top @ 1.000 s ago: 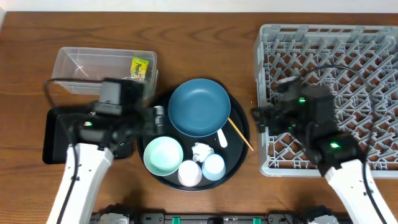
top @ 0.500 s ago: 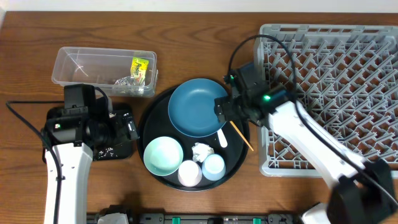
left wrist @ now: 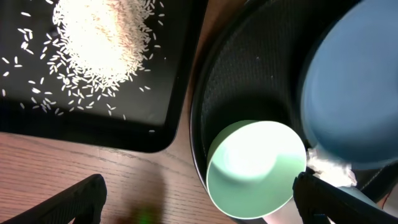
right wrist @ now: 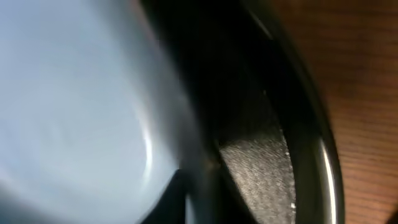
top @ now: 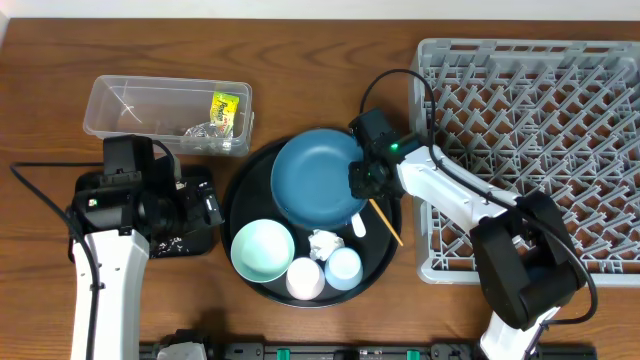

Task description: Sort waste into correct bins and load items into the dishwasher rack

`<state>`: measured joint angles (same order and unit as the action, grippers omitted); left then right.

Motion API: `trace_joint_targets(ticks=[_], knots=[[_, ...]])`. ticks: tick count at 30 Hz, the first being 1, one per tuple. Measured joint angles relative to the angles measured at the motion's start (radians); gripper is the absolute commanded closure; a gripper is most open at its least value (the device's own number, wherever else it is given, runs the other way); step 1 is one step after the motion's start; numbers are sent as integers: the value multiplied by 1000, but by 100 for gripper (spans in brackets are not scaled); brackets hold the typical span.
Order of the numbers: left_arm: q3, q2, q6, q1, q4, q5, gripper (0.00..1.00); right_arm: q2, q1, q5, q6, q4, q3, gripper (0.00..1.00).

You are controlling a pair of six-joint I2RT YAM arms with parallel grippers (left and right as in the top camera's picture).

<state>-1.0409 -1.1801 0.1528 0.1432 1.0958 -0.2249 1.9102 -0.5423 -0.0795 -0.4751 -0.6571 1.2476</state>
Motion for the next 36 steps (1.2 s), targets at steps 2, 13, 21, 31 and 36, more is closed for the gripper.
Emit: trace_joint_targets(ticks=[2,13,21,31,36], knots=[[0,0,0,0,0,0,3,0,0,6,-8,1,18,99],[0,0,0,0,0,0,3,-106,105,145,82,-47,222,99],[0,0,0,0,0,0,3,-291,348,407,281,-46,302,99],[0,0,0,0,0,0,3,-280,681,929,550,242,298,99],[0,0,0,0,0,0,3,-275,792,1025,726,449,298,99]])
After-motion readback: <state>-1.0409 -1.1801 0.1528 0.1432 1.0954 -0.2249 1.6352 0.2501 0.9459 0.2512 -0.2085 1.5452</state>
